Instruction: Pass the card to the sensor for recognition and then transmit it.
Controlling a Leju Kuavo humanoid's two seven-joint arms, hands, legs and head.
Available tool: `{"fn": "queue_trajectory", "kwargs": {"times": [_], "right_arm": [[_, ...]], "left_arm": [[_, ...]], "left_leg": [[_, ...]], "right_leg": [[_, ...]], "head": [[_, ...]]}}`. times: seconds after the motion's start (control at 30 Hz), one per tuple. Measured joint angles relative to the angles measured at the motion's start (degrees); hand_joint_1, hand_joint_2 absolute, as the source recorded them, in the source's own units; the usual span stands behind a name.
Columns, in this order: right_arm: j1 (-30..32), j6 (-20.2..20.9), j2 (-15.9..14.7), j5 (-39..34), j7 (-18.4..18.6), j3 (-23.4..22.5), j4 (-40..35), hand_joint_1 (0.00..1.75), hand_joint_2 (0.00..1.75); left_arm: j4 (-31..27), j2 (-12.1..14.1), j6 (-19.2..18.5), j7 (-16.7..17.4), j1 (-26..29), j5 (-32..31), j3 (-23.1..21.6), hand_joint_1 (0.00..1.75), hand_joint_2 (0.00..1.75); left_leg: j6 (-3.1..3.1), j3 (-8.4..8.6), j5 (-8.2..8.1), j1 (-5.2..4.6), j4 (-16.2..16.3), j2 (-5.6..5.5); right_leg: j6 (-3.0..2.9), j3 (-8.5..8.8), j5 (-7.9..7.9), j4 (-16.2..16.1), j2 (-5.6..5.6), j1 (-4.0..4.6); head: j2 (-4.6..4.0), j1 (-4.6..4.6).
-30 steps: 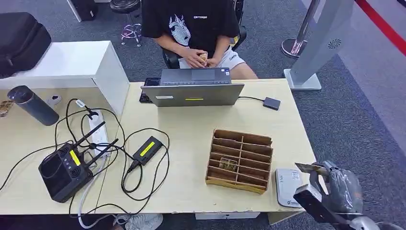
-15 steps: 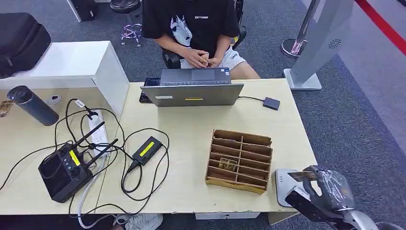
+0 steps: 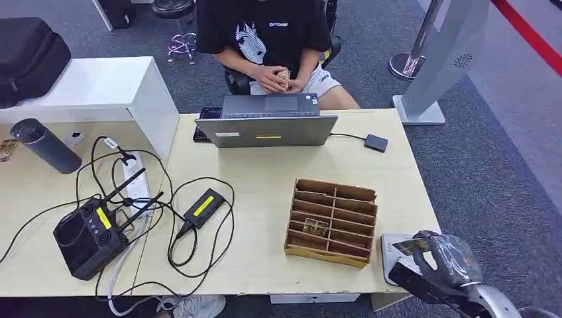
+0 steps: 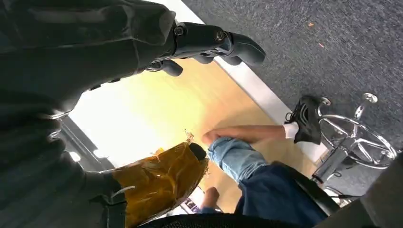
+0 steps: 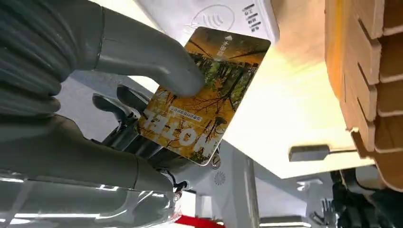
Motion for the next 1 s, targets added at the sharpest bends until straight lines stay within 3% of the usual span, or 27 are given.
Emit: {"fn": "queue_trajectory", "kwargs": {"times": [0.3, 0.5, 0.53, 0.57, 0.63, 0.77, 0.93, 1.0], "right_arm": [[-0.18, 0.24, -0.15, 0.00, 0.00, 0.22, 0.22, 1.75, 1.75], [-3.53, 4.28, -2.58, 0.20, 1.27, 3.28, 2.88, 1.75, 1.75], [-3.86, 3.31, -2.86, 0.17, 1.29, 3.73, 3.23, 1.75, 1.75], [-3.10, -2.59, -2.84, -0.35, 0.52, 3.52, 2.36, 1.75, 1.75], [-2.74, -7.21, -2.82, -0.70, 0.02, 2.56, 0.64, 1.75, 1.75], [-2.18, -8.72, -2.77, -0.83, -0.24, 1.53, -1.10, 1.75, 1.75], [-0.21, -22.55, 0.39, -5.11, -7.20, -2.29, -9.03, 1.75, 1.75], [-0.10, -23.54, 1.42, -5.64, -7.89, -3.13, -12.86, 1.75, 1.75]], "left_arm": [[0.00, 0.00, 0.00, 0.00, -0.01, 0.02, 0.02, 0.00, 1.75], [0.00, 0.00, -0.17, 0.77, -0.19, 0.24, 0.90, 0.00, 1.75], [0.00, 0.00, -0.15, 0.85, -0.19, 0.41, 0.96, 0.00, 1.75], [0.00, -0.02, 0.11, 0.52, -0.15, 0.81, 0.98, 0.00, 1.75], [0.00, -0.02, 0.44, 0.26, -0.08, 0.94, 1.01, 0.00, 1.75], [0.00, -0.22, 0.63, -0.02, -0.11, 1.01, 1.03, 0.00, 1.75], [0.00, -0.39, 2.12, -0.35, 0.01, 1.01, 1.13, 0.00, 1.75], [0.00, -0.44, 2.34, -0.35, 0.00, 1.01, 1.20, 0.00, 1.75]], "left_leg": [[0.00, 0.00, 0.00, 0.00, 0.00, 0.00], [0.00, 0.03, 0.00, 0.01, 0.00, 0.03], [0.00, 0.04, 0.00, 0.00, 0.00, 0.02], [0.00, 0.03, 0.00, -0.01, 0.00, -0.01], [0.00, 0.04, 0.00, 0.00, 0.00, 0.01], [0.02, 0.04, -0.02, -0.01, 0.00, 0.03], [0.02, 0.04, -0.02, 0.00, 0.00, 0.01], [0.02, 0.03, -0.02, 0.03, -0.01, 0.05]], "right_leg": [[0.00, 0.00, 0.00, 0.00, 0.00, 0.00], [0.00, 0.02, 0.00, 0.00, 0.02, 0.01], [0.00, 0.03, 0.00, 0.00, 0.02, 0.00], [0.00, 0.02, 0.00, 0.00, 0.00, -0.01], [0.00, 0.02, 0.00, 0.00, 0.02, -0.01], [0.00, 0.02, -0.01, 0.00, 0.03, -0.01], [0.00, 0.00, -0.01, 0.01, 0.03, 0.00], [-0.01, 0.03, -0.01, 0.01, 0.07, 0.01]], "head": [[0.00, -0.02], [0.00, 0.00], [0.00, 0.00], [0.00, 0.00], [0.00, 0.00], [0.00, -0.02], [0.00, -0.02], [0.00, 0.00]]}}
